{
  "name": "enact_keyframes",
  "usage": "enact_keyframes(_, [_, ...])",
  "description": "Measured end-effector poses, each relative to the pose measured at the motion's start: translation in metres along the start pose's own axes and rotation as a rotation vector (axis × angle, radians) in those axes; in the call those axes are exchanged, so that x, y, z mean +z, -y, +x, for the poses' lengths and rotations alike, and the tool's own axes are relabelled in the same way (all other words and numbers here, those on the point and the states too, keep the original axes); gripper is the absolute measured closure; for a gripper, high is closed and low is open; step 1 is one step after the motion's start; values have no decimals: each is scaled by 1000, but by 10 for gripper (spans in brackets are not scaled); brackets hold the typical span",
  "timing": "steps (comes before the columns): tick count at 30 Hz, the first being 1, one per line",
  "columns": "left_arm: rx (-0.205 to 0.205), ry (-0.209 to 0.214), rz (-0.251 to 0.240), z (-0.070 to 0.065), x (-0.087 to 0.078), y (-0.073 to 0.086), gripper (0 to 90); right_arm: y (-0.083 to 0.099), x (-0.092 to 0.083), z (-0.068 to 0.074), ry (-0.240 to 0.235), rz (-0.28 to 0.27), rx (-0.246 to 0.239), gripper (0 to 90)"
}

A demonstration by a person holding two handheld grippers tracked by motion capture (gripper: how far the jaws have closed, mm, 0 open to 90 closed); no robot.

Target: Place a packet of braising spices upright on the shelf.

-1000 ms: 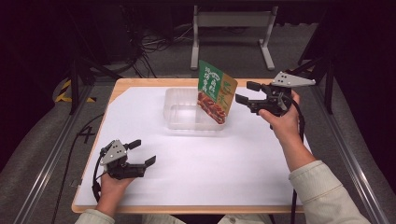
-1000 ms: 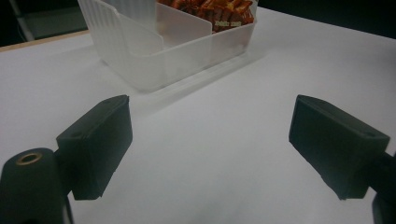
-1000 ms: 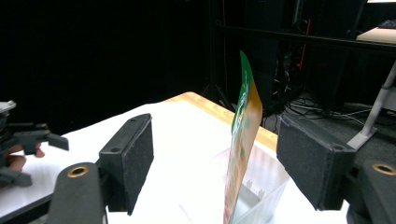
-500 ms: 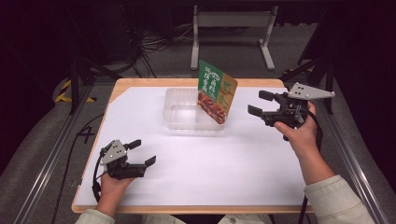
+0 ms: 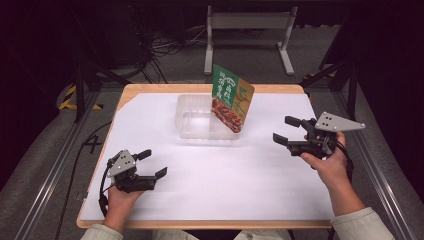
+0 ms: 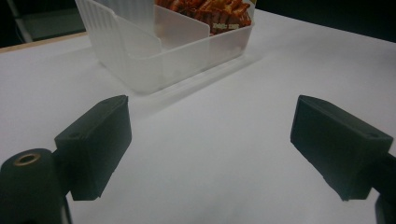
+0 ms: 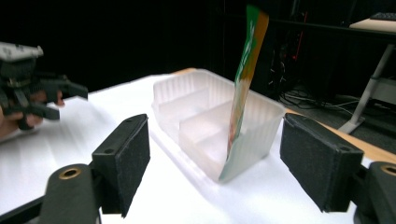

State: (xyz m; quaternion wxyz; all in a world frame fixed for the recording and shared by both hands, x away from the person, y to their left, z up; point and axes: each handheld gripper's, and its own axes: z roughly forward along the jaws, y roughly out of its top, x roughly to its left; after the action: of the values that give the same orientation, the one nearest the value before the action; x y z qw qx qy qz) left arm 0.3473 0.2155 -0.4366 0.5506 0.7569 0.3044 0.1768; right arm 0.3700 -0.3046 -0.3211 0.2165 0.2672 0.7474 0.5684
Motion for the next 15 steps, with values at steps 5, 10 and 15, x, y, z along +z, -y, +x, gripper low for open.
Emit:
enact_keyframes(5, [-4,9,-6,0,0,0,125,22,1,3,-2,8,13,246])
enact_keyframes(10, [-4,19,-14,-1,-1,0,119,42,2,4,-1,-8,24,244])
enact_keyframes(15, [-9,27,-19,-1,-1,0,115,62,5,6,1,5,34,244])
